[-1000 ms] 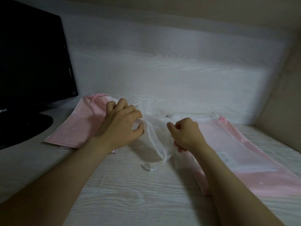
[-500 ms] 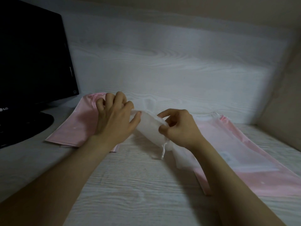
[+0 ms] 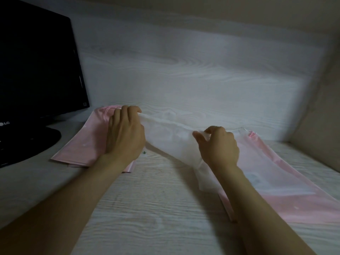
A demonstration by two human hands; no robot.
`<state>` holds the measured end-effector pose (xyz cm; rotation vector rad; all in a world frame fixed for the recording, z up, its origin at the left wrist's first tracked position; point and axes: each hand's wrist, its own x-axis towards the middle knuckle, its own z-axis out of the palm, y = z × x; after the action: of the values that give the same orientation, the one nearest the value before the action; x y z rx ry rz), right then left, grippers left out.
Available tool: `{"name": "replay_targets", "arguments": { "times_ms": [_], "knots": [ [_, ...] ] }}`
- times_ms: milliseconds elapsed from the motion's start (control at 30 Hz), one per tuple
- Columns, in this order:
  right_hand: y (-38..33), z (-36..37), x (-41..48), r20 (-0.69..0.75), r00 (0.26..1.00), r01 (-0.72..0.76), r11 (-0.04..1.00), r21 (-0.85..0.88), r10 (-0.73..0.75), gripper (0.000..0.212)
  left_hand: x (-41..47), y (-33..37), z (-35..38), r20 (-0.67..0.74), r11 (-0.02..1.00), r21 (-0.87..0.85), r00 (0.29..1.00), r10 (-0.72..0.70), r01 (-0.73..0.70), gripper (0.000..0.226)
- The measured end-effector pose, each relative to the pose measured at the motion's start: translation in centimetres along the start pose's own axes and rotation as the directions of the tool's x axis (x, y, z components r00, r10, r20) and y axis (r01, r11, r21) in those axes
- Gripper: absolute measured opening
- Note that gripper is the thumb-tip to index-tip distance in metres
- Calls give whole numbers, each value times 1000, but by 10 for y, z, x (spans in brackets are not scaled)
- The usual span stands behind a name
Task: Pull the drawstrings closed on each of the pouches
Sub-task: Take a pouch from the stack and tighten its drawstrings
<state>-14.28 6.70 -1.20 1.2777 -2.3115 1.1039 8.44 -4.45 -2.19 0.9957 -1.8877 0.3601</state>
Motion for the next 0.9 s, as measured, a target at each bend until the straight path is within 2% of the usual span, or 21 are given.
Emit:
{"name": "replay_targets", "arguments": {
  "times_ms": [67,167,267,367,500,600,700,733,767,833,900],
  "knots": [
    [0,0,3,-33,999,33,977,210,-27,24,0,-1,-1,23,993,-103,998,-57,59,47],
    [1,3,7,-100,993,89,925,370,-56,30,0,-3,-1,74,953,-253,985,-154,168,58],
    [2,10,6,-115,990,114,920,376,-75,26,-1,-3,0,98,930,-278,970,-221,240,60],
    [5,14,7,-113,988,137,931,338,-104,17,-1,-6,1,109,925,-233,953,-283,301,48],
    [12,17,10,-56,993,118,964,239,-107,23,0,-7,3,88,907,-206,931,-355,366,27],
    [8,9,6,-49,998,55,978,202,-46,32,3,-10,6,72,857,-275,898,-434,436,17],
    [1,-3,4,24,992,-124,954,273,122,33,4,-12,7,69,781,-410,870,-489,471,10],
    [0,-7,5,84,978,-208,904,374,190,33,5,-11,7,73,744,-450,851,-520,494,8],
    [-1,-9,6,168,952,-305,803,512,255,33,6,-10,7,82,699,-484,823,-562,526,5],
    [-4,-13,9,371,862,-500,466,730,344,25,9,-7,6,135,575,-543,739,-660,612,10],
    [-4,-16,10,502,792,-575,147,805,348,29,11,-6,6,221,439,-585,655,-723,682,18]
  ]
}}
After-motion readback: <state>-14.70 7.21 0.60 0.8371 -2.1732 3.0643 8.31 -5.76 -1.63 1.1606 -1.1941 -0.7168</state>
